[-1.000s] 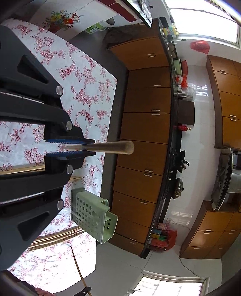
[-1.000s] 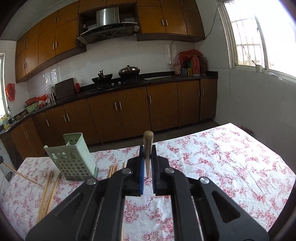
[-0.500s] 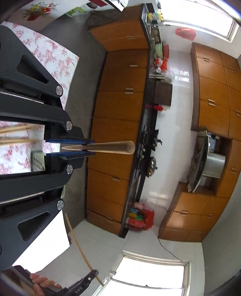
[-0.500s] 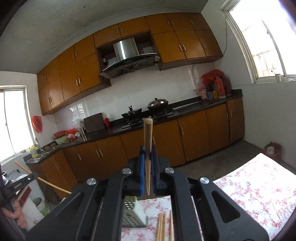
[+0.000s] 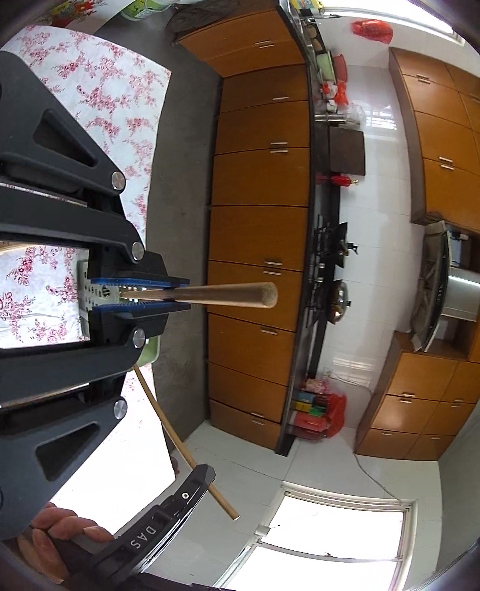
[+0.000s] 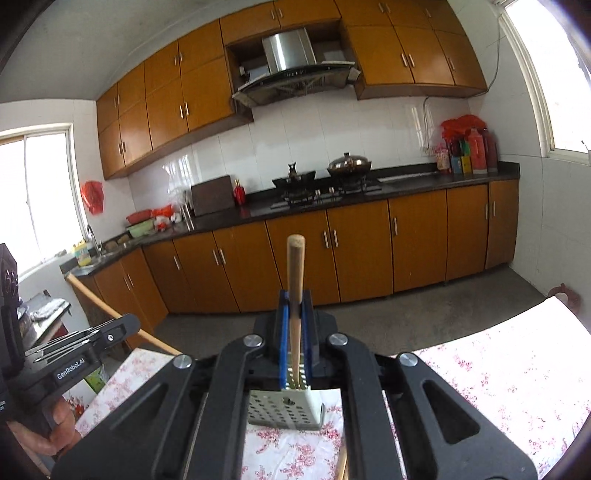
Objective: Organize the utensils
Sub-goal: 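Lower the left gripper's chopstick into the green holder while the right gripper inserts its own, then open both grippers to release the chopsticks into the holder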
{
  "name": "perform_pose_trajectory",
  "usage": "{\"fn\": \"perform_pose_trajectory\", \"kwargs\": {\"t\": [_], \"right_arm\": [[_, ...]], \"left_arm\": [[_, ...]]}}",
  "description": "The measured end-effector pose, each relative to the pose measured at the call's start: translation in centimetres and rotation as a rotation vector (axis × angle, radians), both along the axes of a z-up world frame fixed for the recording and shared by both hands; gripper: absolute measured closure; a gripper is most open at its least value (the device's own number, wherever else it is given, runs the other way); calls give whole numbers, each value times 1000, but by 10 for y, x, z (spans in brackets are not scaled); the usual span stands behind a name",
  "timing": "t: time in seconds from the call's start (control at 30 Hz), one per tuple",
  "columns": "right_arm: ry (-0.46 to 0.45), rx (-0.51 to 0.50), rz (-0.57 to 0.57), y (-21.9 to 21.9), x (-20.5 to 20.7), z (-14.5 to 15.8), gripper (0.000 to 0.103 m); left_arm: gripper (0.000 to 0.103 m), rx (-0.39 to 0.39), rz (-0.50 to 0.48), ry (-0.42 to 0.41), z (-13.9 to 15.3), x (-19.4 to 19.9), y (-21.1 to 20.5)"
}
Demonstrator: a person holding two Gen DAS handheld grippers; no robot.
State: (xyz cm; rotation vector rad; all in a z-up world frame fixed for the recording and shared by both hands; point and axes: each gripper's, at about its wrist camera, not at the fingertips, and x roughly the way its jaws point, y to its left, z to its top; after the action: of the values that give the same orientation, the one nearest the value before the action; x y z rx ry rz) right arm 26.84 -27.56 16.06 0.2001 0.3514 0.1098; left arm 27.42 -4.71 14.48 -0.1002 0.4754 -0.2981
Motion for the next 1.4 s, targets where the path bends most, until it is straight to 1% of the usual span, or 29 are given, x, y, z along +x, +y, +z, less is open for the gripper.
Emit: {"fn": "perform_pose_trajectory", "kwargs": {"t": [0.23,0.3,0.33,0.4,0.47,0.5,0.53,0.6,0.73,0.8,0.87,0.93,1.03,1.13,1.27,1.4], "right_arm": [[42,-5,-6,4,9,-26,95],[42,2,-13,3,10,-29,92],[38,6,-14,2,8,-28,91],[24,4,-24,0,3,-29,81],[5,-6,-42,-2,-4,-26,77],[-2,-9,-48,-4,-6,-26,75],[-9,-6,-54,-6,-10,-25,74],[-16,2,-70,-13,-17,-24,73],[-13,14,-114,-28,-35,-28,73],[6,16,-141,-38,-45,-37,73],[44,17,-164,-47,-52,-50,73],[102,24,-178,-56,-55,-70,73],[204,16,-188,-62,-52,-109,73],[302,9,-173,-61,-47,-147,73],[428,-3,-137,-48,-39,-198,74],[496,-19,-107,-35,-32,-227,77]], "left_arm": [[96,17,2,54,-19,13,-5],[96,16,9,68,-22,15,-6],[96,10,12,75,-23,16,-4],[95,6,16,80,-23,17,-3],[93,7,20,76,-22,16,-1],[88,6,24,72,-21,15,0],[78,4,30,67,-19,13,1],[67,-5,40,47,-17,7,1],[66,-18,59,25,-9,0,8],[66,-32,68,16,-5,-6,15],[66,-40,87,2,-4,-13,24],[66,-48,107,-4,-5,-21,33],[66,-50,143,6,-16,-31,50],[66,-30,187,43,-39,-38,66],[66,13,233,131,-82,-40,84],[67,45,248,235,-129,-42,98]]}}
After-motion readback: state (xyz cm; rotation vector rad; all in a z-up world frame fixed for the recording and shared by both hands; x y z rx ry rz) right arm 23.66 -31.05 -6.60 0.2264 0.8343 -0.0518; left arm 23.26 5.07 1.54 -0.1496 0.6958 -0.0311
